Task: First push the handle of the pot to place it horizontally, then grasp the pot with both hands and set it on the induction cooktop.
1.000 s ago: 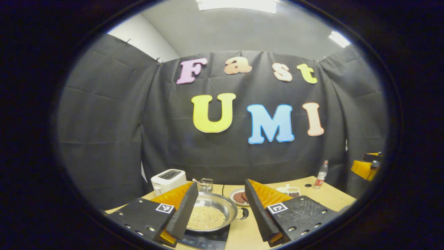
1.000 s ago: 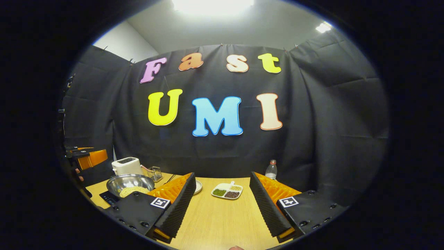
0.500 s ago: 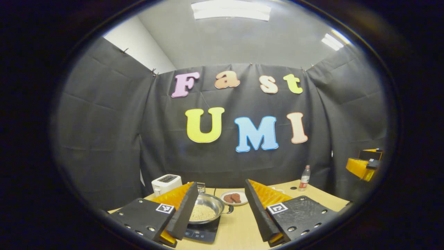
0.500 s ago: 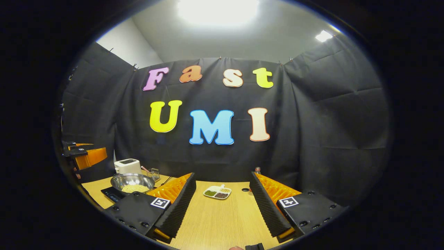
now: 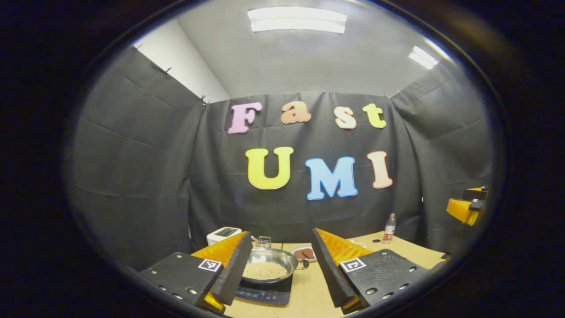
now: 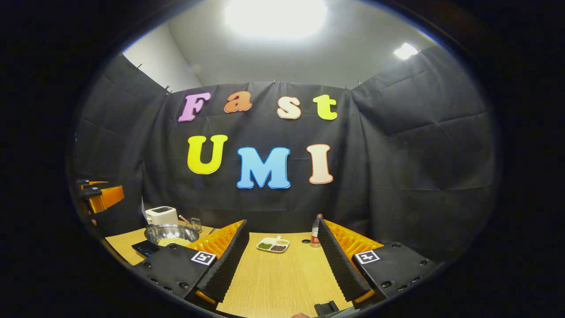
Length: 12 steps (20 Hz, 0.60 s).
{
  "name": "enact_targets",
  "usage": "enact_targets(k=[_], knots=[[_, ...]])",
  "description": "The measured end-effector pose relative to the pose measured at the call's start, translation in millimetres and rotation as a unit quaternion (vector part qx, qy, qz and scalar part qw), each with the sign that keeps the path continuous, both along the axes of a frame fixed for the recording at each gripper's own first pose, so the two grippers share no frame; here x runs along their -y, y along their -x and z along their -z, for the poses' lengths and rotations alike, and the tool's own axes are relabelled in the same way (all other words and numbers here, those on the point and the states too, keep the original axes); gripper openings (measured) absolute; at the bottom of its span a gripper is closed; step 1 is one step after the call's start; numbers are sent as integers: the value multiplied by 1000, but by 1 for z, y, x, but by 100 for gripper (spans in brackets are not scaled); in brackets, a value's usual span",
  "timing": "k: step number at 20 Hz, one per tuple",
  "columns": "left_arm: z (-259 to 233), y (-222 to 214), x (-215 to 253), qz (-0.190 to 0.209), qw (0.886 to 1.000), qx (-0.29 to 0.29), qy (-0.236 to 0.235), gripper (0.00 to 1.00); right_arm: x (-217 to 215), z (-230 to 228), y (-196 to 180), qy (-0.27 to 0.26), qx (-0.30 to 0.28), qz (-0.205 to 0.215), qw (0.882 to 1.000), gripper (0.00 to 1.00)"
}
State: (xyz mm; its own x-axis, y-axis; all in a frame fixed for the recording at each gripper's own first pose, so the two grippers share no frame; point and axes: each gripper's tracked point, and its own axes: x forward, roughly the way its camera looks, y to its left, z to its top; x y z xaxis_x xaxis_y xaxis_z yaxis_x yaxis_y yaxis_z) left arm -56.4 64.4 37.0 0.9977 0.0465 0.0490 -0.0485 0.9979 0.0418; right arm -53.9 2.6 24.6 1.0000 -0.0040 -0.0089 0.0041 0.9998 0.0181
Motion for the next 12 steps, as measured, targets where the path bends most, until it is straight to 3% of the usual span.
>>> enact_targets(k=[12], knots=[[0, 21, -11, -2, 1000, 7, -15, 81, -8, -2, 13, -8, -7, 2, 1000, 98]])
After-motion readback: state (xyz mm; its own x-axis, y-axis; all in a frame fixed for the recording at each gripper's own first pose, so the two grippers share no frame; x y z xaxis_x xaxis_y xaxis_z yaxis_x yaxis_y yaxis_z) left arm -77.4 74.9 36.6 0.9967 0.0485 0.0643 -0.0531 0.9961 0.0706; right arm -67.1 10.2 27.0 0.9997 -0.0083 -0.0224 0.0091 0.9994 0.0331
